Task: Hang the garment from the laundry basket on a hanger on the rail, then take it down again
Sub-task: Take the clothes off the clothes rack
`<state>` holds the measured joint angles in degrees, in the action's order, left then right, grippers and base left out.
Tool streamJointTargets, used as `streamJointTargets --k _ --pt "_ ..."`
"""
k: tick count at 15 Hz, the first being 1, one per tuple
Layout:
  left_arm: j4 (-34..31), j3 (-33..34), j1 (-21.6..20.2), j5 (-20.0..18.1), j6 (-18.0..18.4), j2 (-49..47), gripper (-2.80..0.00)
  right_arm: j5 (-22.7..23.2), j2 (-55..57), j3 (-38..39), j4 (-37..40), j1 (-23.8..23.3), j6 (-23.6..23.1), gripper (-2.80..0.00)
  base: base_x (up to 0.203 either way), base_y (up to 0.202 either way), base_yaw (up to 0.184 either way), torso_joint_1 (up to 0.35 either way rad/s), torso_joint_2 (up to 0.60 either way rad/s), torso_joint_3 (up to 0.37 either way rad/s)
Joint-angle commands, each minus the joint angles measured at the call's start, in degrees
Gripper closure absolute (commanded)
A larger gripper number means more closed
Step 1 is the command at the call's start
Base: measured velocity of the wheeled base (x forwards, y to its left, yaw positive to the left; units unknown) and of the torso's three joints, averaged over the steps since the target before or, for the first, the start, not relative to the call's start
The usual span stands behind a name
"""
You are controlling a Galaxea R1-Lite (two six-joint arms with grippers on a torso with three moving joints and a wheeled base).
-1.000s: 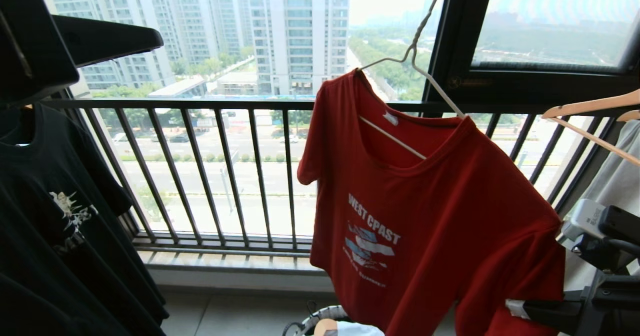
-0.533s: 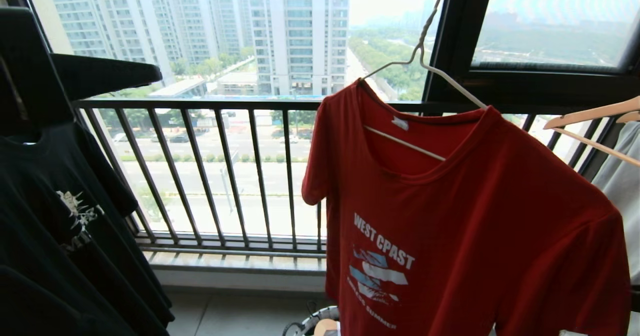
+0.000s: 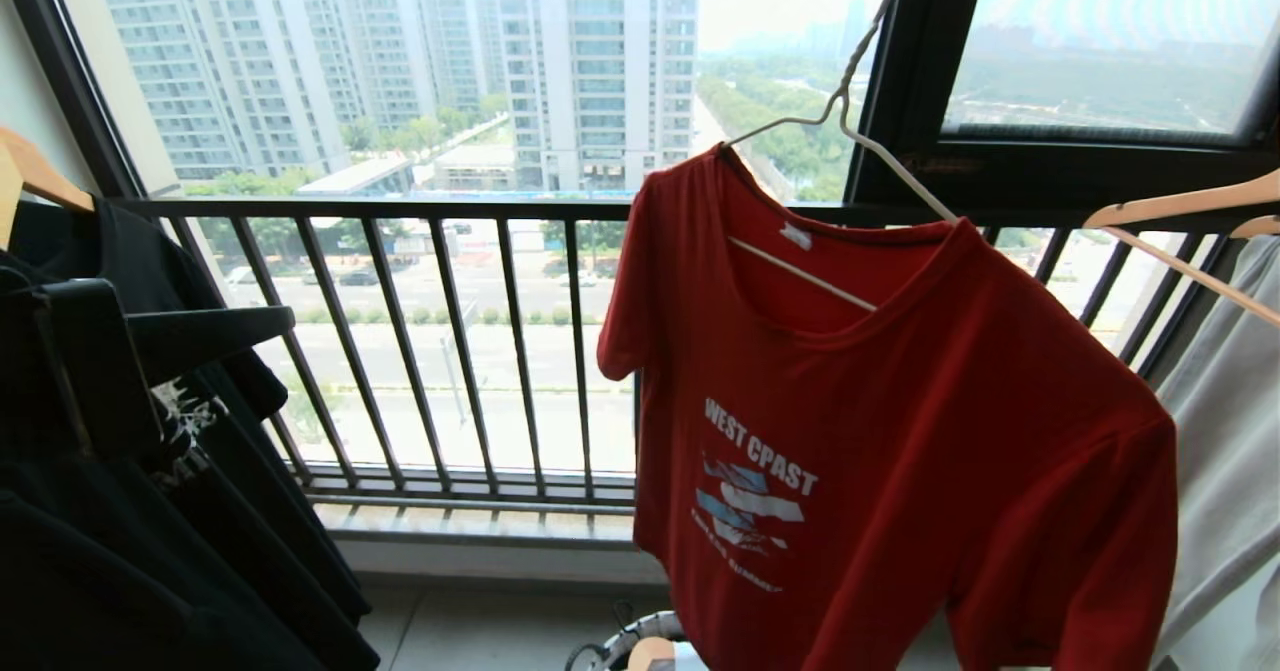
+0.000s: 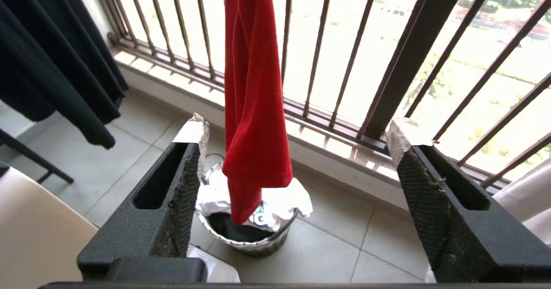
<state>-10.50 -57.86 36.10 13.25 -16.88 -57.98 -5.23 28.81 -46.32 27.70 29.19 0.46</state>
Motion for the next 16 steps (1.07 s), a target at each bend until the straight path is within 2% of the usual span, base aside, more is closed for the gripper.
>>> streamJointTargets --k 1,4,7,9,10,11,12,14,15,16 --pt "-0.1 4.4 -1.0 0.0 -0.4 5.0 0.00 -0.1 -5.9 -0.8 -1.1 -3.3 2.5 0.00 0.000 0.000 0.000 0.000 0.00 0.000" --pt "-0.1 9.9 -3.5 -0.1 -0.3 11.3 0.00 -0.2 -8.7 -0.4 -1.1 -6.3 4.3 0.00 0.000 0.000 0.000 0.000 0.00 0.000" --pt "0.2 15.7 -13.6 0.0 -0.3 18.9 0.00 -0.3 -11.2 -0.5 -1.1 -10.6 4.5 0.00 0.000 0.000 0.000 0.000 0.00 0.000" --pt "0.3 19.7 -22.5 0.0 -0.8 25.6 0.00 -1.2 -13.0 -1.0 -0.2 -13.4 4.5 0.00 0.000 0.000 0.000 0.000 0.00 0.000" --pt "0.4 21.3 -25.1 -0.1 -1.9 28.6 0.00 -3.7 -13.1 -1.4 0.1 -13.6 4.7 0.00 0.000 0.000 0.000 0.000 0.00 0.000" --pt "0.3 22.8 -26.6 -0.2 -3.3 32.1 0.00 -8.7 -13.1 -2.1 0.1 -13.8 5.2 0.00 0.000 0.000 0.000 0.000 0.00 0.000" --pt "0.1 24.4 -27.5 -0.2 -4.1 35.6 0.00 -10.4 -13.1 -3.3 0.0 -14.8 5.6 0.00 0.000 0.000 0.000 0.000 0.00 0.000" --pt "0.0 27.6 -30.4 -0.3 -4.9 40.2 0.00 -9.4 -11.7 -4.3 0.0 -18.2 5.7 0.00 0.000 0.000 0.000 0.000 0.00 0.000" --pt "0.0 29.4 -33.4 -1.0 -5.0 42.1 0.00 -8.6 -11.1 -4.8 0.1 -21.1 5.6 0.00 0.000 0.000 0.000 0.000 0.00 0.000" --pt "0.0 31.3 -34.3 -2.9 -5.1 44.5 0.00 -7.7 -11.5 -5.1 0.5 -22.2 5.7 0.00 0.000 0.000 0.000 0.000 0.00 0.000"
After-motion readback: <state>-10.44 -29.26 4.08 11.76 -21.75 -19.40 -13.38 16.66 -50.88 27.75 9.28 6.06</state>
